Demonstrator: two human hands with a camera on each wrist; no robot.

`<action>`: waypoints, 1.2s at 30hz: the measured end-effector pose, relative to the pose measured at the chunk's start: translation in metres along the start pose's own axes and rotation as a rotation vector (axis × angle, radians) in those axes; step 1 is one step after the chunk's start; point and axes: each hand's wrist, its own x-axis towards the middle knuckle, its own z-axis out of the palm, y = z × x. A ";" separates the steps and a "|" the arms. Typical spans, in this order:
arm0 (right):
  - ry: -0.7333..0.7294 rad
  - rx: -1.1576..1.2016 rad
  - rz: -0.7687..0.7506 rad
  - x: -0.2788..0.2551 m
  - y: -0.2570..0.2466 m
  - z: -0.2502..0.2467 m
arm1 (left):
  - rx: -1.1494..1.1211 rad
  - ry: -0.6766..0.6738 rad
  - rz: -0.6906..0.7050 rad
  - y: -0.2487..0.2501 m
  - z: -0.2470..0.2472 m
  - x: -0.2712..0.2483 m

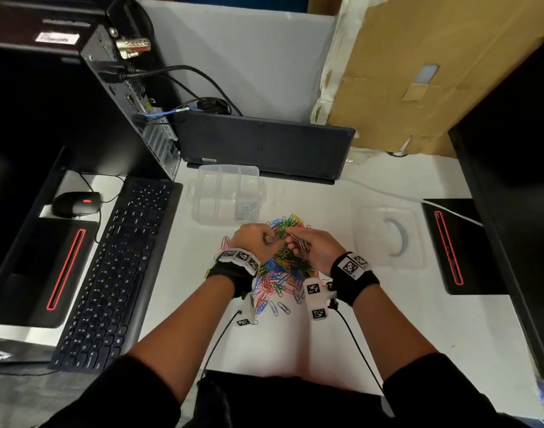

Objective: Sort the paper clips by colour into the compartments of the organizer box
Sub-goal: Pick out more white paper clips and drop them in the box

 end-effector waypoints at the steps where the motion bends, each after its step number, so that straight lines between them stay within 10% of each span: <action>1: -0.002 0.024 0.014 0.000 -0.001 0.000 | 0.013 -0.010 -0.035 0.003 0.002 0.001; 10: 0.196 -0.924 -0.378 0.022 -0.007 0.007 | -0.155 -0.083 -0.088 -0.009 0.007 -0.007; 18: 0.134 -1.290 -0.532 0.040 -0.007 0.033 | -0.182 -0.001 -0.203 -0.032 -0.020 -0.017; 36: 0.112 -1.266 -0.437 0.032 -0.007 0.018 | 0.286 0.015 0.073 -0.009 -0.002 0.004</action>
